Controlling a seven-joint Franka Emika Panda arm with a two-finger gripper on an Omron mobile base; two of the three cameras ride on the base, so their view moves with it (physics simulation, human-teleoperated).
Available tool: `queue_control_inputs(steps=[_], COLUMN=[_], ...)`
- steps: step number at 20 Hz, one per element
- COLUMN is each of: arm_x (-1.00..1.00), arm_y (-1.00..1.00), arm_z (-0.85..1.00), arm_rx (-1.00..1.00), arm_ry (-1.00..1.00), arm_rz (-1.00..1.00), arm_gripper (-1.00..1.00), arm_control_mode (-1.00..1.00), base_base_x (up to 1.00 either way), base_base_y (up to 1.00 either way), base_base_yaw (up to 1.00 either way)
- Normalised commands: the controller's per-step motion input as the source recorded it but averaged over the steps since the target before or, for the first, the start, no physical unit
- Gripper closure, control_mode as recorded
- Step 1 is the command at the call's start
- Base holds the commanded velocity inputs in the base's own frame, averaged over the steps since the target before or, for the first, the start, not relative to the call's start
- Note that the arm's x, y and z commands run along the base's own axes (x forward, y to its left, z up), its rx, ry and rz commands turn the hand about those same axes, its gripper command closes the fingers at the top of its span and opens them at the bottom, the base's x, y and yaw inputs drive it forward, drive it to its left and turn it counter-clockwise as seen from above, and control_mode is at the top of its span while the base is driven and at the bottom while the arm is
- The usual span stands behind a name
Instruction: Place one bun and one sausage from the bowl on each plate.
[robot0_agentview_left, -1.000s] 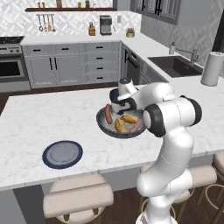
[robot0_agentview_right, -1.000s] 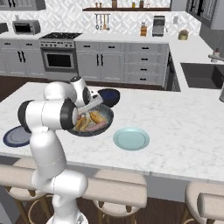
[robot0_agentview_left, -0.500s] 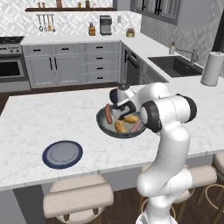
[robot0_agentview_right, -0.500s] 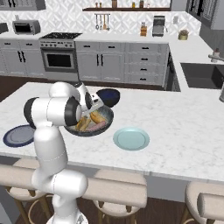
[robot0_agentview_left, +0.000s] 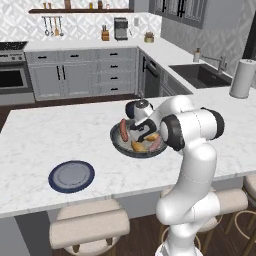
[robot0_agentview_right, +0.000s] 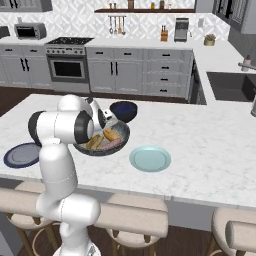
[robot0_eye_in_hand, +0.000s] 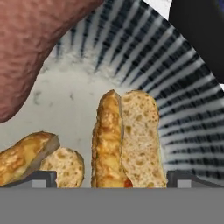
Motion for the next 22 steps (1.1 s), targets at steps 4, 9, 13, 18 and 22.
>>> queue_control_inputs(steps=[4,9,13,18,22], arm_x=[0.0,-0.07,-0.26,-0.3,0.02], arm_y=[-0.41,-0.26,0.0,-0.02,-0.01], arm_z=[-0.03,-0.02,-0.21,-0.19,-0.09], arm_rx=[0.0,0.0,0.0,0.0,0.0], arm_ry=[-0.02,0.0,0.05,0.01,0.0], arm_rz=[0.0,0.0,0.0,0.0,0.0], arm_gripper=[-1.0,-1.0,-1.0,-1.0,-1.0], arm_control_mode=[-1.0,-1.0,-1.0,-1.0,-1.0], base_base_x=[0.0,0.0,0.0,0.0,0.0], base_base_y=[0.0,0.0,0.0,0.0,0.0], base_base_yaw=[0.0,0.0,0.0,0.0,0.0])
